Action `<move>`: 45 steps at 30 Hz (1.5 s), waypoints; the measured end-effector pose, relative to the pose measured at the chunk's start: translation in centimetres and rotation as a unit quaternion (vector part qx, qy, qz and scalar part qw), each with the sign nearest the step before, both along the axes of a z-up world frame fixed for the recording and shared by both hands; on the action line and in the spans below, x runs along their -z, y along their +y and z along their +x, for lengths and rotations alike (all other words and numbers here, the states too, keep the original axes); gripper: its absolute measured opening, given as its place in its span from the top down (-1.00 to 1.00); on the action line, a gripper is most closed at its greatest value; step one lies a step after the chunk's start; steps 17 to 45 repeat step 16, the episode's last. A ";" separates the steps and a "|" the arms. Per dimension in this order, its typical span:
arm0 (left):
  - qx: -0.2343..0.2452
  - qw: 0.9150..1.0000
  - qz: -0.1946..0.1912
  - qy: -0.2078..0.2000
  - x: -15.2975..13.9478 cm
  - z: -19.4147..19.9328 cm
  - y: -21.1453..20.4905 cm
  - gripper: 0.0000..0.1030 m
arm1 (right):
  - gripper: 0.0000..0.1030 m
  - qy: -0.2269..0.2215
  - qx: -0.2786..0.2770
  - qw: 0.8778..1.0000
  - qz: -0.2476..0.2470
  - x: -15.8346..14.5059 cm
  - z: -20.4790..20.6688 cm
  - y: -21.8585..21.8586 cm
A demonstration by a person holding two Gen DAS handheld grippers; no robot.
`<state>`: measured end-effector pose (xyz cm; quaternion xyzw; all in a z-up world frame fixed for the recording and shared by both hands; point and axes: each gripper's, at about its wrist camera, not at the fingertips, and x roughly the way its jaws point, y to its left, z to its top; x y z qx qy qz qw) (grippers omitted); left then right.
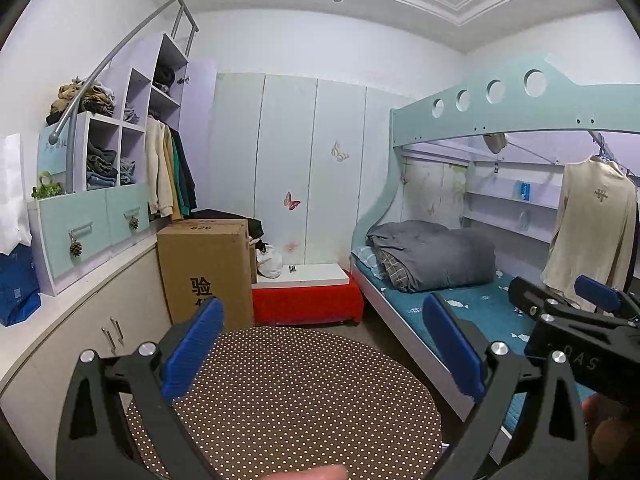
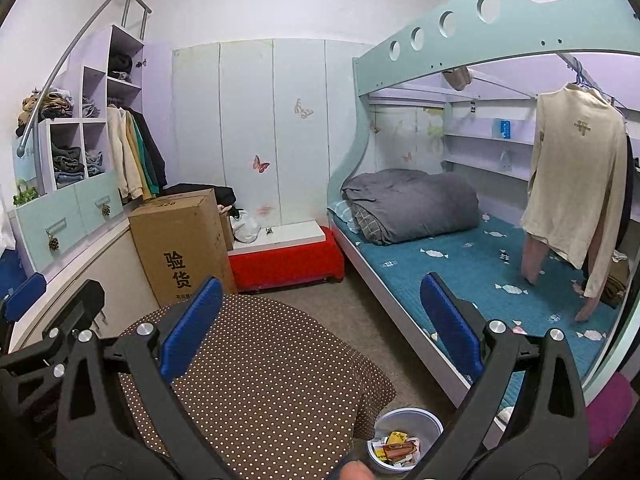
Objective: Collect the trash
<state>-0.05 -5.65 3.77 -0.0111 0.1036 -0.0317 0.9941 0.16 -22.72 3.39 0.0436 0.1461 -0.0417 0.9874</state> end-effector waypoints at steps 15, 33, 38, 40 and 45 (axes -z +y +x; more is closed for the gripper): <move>-0.014 1.000 0.000 0.000 -0.4 0.3 -0.2 -0.90 | -0.88 0.002 -0.007 1.000 0.004 -0.1 0.5 0.5; -0.015 1.000 -0.001 0.001 -0.3 0.4 -0.2 -0.90 | -0.88 0.002 -0.006 1.000 0.004 -0.1 0.5 0.5; -0.015 1.000 -0.001 0.001 -0.3 0.4 -0.2 -0.90 | -0.88 0.002 -0.006 1.000 0.004 -0.1 0.5 0.5; -0.015 1.000 -0.001 0.001 -0.3 0.4 -0.2 -0.90 | -0.88 0.002 -0.006 1.000 0.004 -0.1 0.5 0.5; -0.015 1.000 -0.001 0.001 -0.3 0.4 -0.2 -0.90 | -0.88 0.002 -0.006 1.000 0.004 -0.1 0.5 0.5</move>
